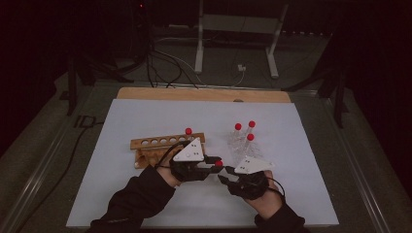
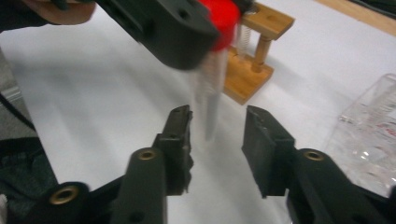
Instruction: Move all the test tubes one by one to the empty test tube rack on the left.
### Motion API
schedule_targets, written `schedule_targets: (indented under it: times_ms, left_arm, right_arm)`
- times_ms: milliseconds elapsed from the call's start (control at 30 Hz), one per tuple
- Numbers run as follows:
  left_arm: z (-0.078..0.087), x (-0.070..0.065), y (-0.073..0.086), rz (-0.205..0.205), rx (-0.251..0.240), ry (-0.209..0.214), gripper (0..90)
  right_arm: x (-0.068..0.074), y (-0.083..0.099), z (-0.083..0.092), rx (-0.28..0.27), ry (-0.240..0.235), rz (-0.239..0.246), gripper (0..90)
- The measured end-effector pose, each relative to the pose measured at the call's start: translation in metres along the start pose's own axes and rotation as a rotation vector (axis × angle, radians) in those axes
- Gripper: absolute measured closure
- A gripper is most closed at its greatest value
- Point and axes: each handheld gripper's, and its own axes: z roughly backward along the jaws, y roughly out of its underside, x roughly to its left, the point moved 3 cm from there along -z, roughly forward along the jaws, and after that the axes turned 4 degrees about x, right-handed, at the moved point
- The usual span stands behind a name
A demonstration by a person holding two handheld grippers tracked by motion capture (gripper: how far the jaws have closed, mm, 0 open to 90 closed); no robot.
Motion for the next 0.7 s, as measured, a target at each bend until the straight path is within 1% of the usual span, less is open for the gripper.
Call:
schedule_targets:
  times_ms: [33,67,200,300,333,467,500,633,700]
  left_arm:
    - [0.002,0.0,0.0,0.004,-0.003,-0.008,71.9]
    - [0.003,0.001,0.0,0.004,0.001,-0.005,71.9]
    - [0.009,0.003,0.0,0.006,0.002,-0.018,71.9]
    - [0.014,0.005,-0.001,0.008,0.0,-0.027,72.0]
    - [0.016,0.006,-0.001,0.013,-0.001,-0.027,72.0]
    - [0.025,0.01,-0.003,0.019,-0.008,-0.042,72.0]
    - [0.028,0.011,-0.003,0.019,-0.007,-0.049,71.9]
    - [0.037,0.016,-0.003,0.026,-0.009,-0.062,72.0]
    - [0.041,0.018,-0.003,0.032,-0.015,-0.077,72.0]
  right_arm:
    - [-0.001,0.0,0.001,-0.002,-0.001,-0.003,57.0]
    - [-0.002,0.0,0.002,-0.007,0.003,-0.007,55.2]
    - [-0.004,-0.001,0.007,-0.029,0.0,-0.02,49.8]
    - [-0.006,-0.001,0.009,-0.04,0.0,-0.029,43.2]
    - [-0.006,-0.001,0.01,-0.043,-0.003,-0.032,39.8]
    - [-0.009,-0.002,0.013,-0.062,-0.002,-0.047,32.5]
    - [-0.009,-0.002,0.014,-0.065,-0.006,-0.054,29.0]
    - [-0.011,-0.003,0.016,-0.069,0.012,-0.062,15.6]
    - [-0.012,-0.004,0.017,-0.075,0.013,-0.069,11.1]
